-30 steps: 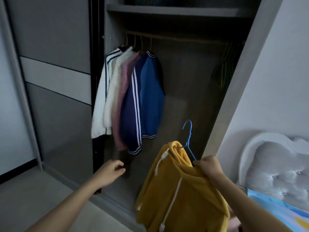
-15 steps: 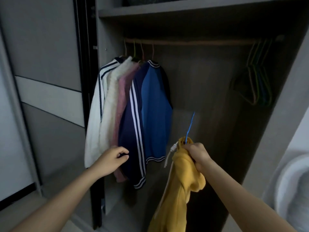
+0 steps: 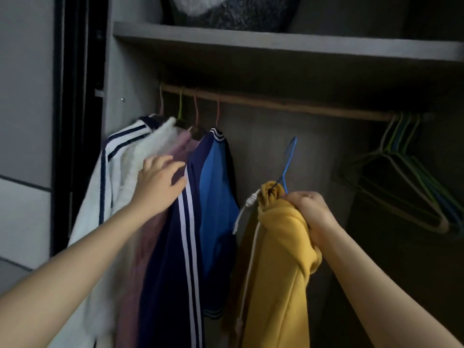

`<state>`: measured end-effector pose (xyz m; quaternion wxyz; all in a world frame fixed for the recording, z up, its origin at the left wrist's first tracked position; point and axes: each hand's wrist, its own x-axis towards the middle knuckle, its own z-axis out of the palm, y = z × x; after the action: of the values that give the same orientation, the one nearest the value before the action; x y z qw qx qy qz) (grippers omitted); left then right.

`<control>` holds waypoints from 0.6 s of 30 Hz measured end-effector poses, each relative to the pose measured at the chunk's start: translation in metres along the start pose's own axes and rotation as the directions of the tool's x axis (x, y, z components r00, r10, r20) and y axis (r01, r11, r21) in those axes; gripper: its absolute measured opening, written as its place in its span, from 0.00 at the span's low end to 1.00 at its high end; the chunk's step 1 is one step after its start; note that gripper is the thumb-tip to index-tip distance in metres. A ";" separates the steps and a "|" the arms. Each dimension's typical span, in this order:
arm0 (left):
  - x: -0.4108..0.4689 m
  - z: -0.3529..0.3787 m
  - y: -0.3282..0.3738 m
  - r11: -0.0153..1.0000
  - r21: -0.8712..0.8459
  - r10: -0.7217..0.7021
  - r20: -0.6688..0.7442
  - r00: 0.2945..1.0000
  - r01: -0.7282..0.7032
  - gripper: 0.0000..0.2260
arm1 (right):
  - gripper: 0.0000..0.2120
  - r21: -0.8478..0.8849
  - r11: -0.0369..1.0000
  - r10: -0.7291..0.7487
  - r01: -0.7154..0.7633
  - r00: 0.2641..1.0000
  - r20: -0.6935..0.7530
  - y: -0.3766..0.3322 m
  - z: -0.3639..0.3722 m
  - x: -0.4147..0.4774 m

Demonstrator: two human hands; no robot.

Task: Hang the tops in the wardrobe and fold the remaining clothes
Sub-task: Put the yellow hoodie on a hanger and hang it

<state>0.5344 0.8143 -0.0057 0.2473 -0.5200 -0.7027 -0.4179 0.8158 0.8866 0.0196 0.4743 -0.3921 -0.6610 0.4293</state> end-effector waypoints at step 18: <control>0.130 0.013 -0.043 0.980 -0.169 0.162 0.381 0.911 -0.104 0.24 | 0.09 -0.294 0.943 -0.217 0.158 0.959 -0.180 -0.113 0.097 0.129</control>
<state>0.4514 0.8886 0.0753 0.0911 -0.6563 -0.6687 -0.3372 0.6785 0.9509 0.1453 0.5208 -0.4327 -0.6951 0.2416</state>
